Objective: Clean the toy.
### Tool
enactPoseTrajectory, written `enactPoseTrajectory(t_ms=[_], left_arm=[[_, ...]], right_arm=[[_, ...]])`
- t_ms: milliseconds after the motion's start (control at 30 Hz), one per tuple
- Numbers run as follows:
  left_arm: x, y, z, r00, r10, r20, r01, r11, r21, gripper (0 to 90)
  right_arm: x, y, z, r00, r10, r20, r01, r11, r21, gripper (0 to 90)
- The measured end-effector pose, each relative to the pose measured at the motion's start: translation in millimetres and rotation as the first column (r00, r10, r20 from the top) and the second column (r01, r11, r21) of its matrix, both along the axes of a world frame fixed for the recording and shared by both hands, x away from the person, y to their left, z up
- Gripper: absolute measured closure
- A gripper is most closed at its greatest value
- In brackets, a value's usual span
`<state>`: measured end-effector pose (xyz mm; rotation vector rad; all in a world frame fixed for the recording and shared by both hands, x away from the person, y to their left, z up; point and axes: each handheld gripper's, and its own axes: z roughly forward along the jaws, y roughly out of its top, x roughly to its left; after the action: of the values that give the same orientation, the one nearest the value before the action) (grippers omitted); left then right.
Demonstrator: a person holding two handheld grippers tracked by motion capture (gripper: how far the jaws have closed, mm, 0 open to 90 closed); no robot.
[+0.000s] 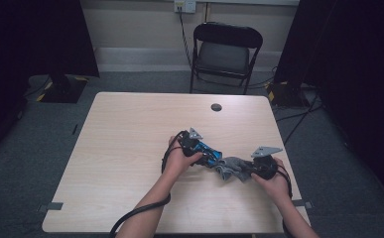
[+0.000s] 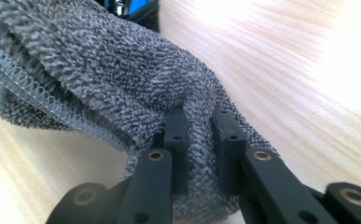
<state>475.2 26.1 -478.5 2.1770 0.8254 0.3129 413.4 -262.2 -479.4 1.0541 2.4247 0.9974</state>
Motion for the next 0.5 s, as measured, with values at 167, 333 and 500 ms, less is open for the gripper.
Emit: enactPoseTrajectory(t_ms=[167, 333, 500], left_arm=[[-0.3, -0.2, -0.1, 1.0, 0.002, -0.001, -0.002, 1.0, -0.003, 10.1], [-0.4, -0.1, -0.5, 1.0, 0.003, 0.002, -0.003, 1.0, -0.007, 10.1], [-0.6, 0.2, -0.7, 1.0, 0.003, 0.0, -0.003, 1.0, -0.008, 10.1]], right_arm=[[8.2, -3.0, -0.2, 0.9997, -0.025, -0.001, 0.025, 1.0, 0.004, 77.9], [16.2, -2.4, 0.8, 0.9988, -0.048, -0.003, 0.048, 0.999, -0.007, 77.9], [24.7, -4.5, 3.2, 0.9955, -0.095, 0.0, 0.095, 0.995, -0.026, 78.0]])
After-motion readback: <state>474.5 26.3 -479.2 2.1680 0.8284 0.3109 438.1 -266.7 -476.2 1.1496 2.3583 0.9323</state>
